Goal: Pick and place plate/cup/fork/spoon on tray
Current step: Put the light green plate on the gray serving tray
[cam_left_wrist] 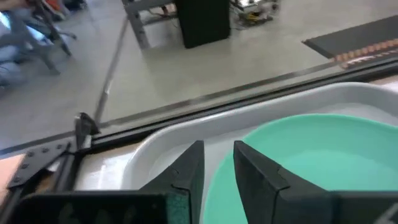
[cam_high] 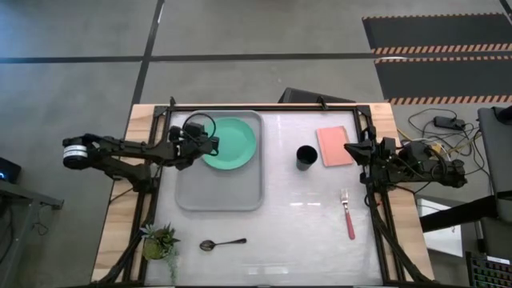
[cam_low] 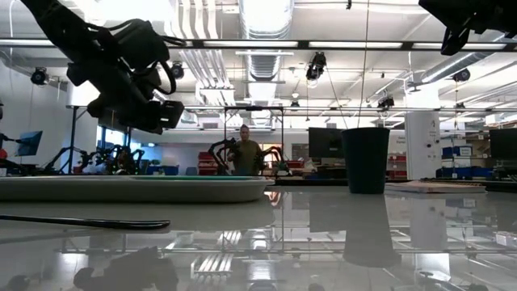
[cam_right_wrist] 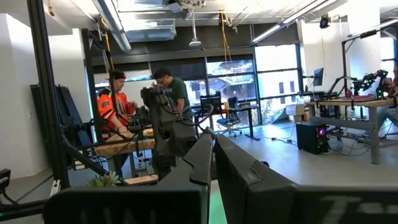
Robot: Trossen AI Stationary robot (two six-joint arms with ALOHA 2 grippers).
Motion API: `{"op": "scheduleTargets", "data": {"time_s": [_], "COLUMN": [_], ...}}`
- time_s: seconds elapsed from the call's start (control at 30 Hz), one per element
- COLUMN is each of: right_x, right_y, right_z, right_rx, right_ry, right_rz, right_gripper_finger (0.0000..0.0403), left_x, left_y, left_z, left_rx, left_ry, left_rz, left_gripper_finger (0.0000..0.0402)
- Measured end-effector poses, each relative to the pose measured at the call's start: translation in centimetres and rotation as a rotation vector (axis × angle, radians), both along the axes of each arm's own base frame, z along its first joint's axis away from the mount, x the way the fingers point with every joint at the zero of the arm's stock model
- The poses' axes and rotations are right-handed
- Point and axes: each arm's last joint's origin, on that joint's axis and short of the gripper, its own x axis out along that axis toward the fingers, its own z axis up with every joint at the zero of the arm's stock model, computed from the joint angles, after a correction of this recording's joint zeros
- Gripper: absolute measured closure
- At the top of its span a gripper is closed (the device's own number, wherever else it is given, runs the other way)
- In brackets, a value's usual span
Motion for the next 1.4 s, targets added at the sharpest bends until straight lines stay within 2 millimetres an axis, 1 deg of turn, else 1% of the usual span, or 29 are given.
{"op": "scheduleTargets", "data": {"time_s": [0.1,0.23,0.33,0.4,0.43,0.5,0.7,0.8,0.9,1.03,1.23,1.4], "right_x": [0.0,0.0,0.0,0.0,0.0,0.0,-0.1,-0.1,-0.1,0.0,0.0,0.0], "right_y": [0.0,0.0,0.0,0.0,-0.1,-0.1,-0.1,-0.1,-0.1,-0.1,-0.1,-0.1], "right_z": [0.0,0.0,0.0,0.0,0.0,0.1,0.2,0.2,0.1,0.1,0.0,0.0], "right_rx": [0.0,0.0,-0.002,0.002,0.005,0.005,0.006,0.007,0.007,0.007,0.007,0.007], "right_ry": [0.0,0.0,-0.005,-0.005,-0.005,-0.007,-0.019,-0.018,-0.016,-0.006,-0.003,-0.003], "right_rz": [0.0,0.0,-0.002,-0.014,-0.023,-0.026,-0.025,-0.025,-0.023,-0.023,-0.023,-0.023], "right_gripper_finger": [0.0394,0.0394,0.0394,0.0394,0.0394,0.0394,0.0394,0.0394,0.0394,0.0394,0.0394,0.0394], "left_x": [0.6,2.0,2.9,3.8,4.1,4.9,6.8,7.0,7.1,7.1,6.0,5.6], "left_y": [-0.1,-0.1,-0.1,0.0,0.1,0.2,0.8,1.1,1.4,1.8,2.9,3.3], "left_z": [0.6,1.5,1.7,1.7,1.6,0.8,-2.2,-3.6,-4.3,-4.3,-4.6,-4.5], "left_rx": [-0.062,-0.161,-0.222,-0.245,-0.254,-0.282,-0.413,-0.479,-0.514,-0.514,-0.5,-0.502], "left_ry": [-0.064,-0.172,-0.197,-0.196,-0.188,-0.16,-0.062,0.02,0.087,0.097,0.166,0.175], "left_rz": [-0.086,-0.244,-0.298,-0.322,-0.328,-0.34,-0.349,-0.308,-0.279,-0.261,-0.168,-0.155], "left_gripper_finger": [0.0332,0.0337,0.0356,0.0376,0.0387,0.0397,0.0401,0.0401,0.0401,0.0401,0.0402,0.0402]}}
